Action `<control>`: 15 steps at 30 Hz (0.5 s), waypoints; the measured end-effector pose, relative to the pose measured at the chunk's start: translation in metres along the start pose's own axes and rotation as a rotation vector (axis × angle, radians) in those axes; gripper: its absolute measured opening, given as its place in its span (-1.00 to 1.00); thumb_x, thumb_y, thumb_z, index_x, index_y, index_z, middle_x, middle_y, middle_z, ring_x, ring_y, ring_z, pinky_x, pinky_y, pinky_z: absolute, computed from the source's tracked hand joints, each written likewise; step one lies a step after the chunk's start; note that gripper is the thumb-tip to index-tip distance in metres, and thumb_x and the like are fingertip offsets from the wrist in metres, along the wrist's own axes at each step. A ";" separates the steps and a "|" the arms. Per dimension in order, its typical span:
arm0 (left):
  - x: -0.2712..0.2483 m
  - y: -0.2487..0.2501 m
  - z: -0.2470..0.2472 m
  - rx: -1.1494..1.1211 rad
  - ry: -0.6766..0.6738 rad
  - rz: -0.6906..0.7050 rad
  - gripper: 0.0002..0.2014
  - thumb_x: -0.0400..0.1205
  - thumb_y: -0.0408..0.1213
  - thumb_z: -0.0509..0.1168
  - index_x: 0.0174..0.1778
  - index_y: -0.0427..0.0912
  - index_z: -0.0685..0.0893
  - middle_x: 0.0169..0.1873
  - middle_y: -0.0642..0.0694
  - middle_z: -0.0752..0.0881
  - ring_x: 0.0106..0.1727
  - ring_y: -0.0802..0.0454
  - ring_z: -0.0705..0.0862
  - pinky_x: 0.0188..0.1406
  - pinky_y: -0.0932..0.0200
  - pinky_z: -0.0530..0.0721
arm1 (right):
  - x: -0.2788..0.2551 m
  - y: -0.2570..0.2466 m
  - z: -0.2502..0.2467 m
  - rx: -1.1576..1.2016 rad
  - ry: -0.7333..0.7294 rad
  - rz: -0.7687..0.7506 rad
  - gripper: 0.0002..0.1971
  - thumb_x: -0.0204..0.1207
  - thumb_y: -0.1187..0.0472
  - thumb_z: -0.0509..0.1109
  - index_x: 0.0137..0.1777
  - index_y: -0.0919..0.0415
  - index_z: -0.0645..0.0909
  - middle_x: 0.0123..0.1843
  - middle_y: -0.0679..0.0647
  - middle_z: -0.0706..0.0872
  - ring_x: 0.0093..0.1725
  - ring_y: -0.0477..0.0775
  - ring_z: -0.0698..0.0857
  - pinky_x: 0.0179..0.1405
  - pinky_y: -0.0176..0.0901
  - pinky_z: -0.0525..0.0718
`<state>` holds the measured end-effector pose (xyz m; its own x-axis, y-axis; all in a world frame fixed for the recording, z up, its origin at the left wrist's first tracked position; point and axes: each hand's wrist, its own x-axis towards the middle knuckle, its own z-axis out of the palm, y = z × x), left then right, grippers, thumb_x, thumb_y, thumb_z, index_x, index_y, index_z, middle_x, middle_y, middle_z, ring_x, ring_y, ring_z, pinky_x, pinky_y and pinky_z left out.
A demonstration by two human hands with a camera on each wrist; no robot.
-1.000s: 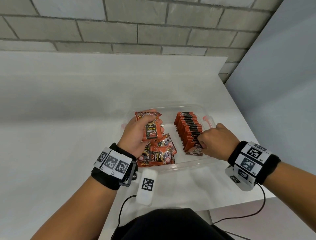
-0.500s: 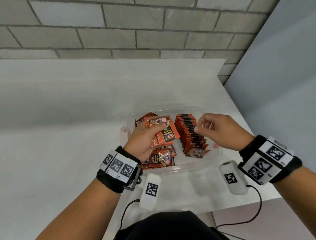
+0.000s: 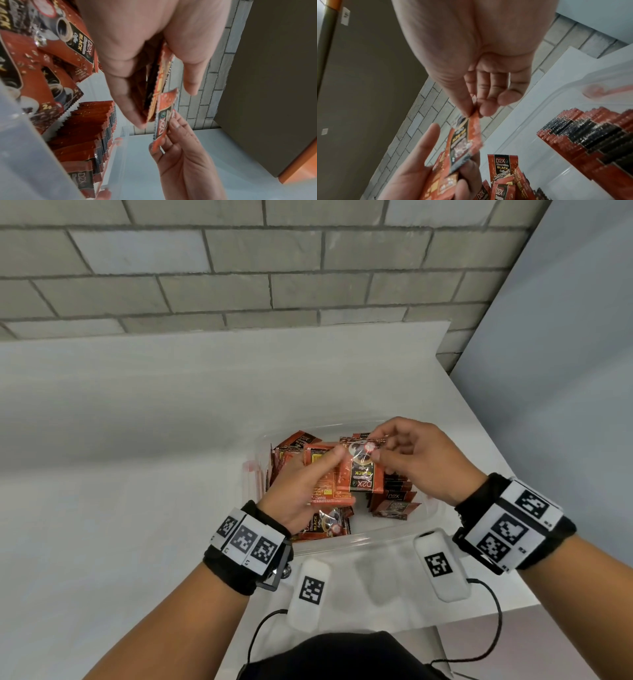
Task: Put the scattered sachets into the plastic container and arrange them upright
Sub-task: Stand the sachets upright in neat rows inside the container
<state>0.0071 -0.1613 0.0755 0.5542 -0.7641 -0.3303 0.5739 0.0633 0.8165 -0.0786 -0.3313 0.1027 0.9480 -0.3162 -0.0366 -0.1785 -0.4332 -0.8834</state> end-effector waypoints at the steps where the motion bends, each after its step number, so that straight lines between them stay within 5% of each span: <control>1: 0.000 0.000 -0.001 -0.009 -0.004 -0.005 -0.57 0.45 -0.15 0.39 0.20 -0.26 0.63 -0.07 -0.21 0.79 -0.13 -0.11 0.79 -0.29 0.03 0.79 | 0.000 0.000 -0.001 0.012 -0.003 0.001 -0.82 0.51 0.30 0.46 -0.02 -0.03 0.66 -0.29 0.05 0.61 -0.28 0.03 0.68 -0.12 -0.02 0.70; 4: 0.002 -0.002 0.001 -0.002 -0.007 -0.001 -0.68 0.44 -0.35 0.41 0.12 -0.21 0.61 -0.15 -0.15 0.81 -0.17 -0.09 0.80 -0.32 0.03 0.78 | -0.003 0.001 0.000 0.033 -0.069 -0.012 -0.78 0.56 0.26 0.40 0.09 -0.09 0.69 -0.13 0.22 0.65 -0.06 0.30 0.70 -0.01 0.11 0.72; 7: 0.002 -0.005 0.005 0.030 0.032 0.074 -0.77 0.54 -0.60 0.31 -0.07 -0.16 0.64 -0.25 -0.12 0.79 -0.23 -0.05 0.78 -0.44 0.14 0.71 | -0.006 0.001 0.004 0.068 -0.074 -0.027 -0.69 0.56 0.18 0.38 0.28 -0.12 0.59 -0.14 0.10 0.67 -0.08 0.10 0.73 -0.03 -0.07 0.70; 10: 0.002 -0.003 0.007 0.007 0.076 0.162 -0.74 0.57 -0.64 0.25 -0.09 -0.19 0.70 -0.23 -0.14 0.81 -0.23 -0.04 0.79 -0.40 0.16 0.74 | -0.010 0.002 0.005 0.108 -0.058 0.052 -0.60 0.45 0.09 0.46 0.27 -0.08 0.49 -0.16 -0.05 0.72 -0.23 -0.06 0.73 -0.17 -0.15 0.69; 15: 0.002 -0.002 0.006 -0.003 0.073 0.163 -0.75 0.56 -0.65 0.26 -0.06 -0.22 0.68 -0.21 -0.16 0.81 -0.22 -0.07 0.80 -0.35 0.10 0.78 | -0.012 0.006 0.005 0.177 -0.023 0.062 -0.76 0.56 0.35 0.38 0.08 -0.01 0.59 -0.29 -0.09 0.73 -0.34 -0.05 0.66 -0.29 -0.16 0.63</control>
<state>0.0037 -0.1666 0.0756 0.6823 -0.6948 -0.2272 0.4743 0.1842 0.8608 -0.0894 -0.3259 0.0955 0.9429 -0.3170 -0.1021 -0.1892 -0.2577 -0.9475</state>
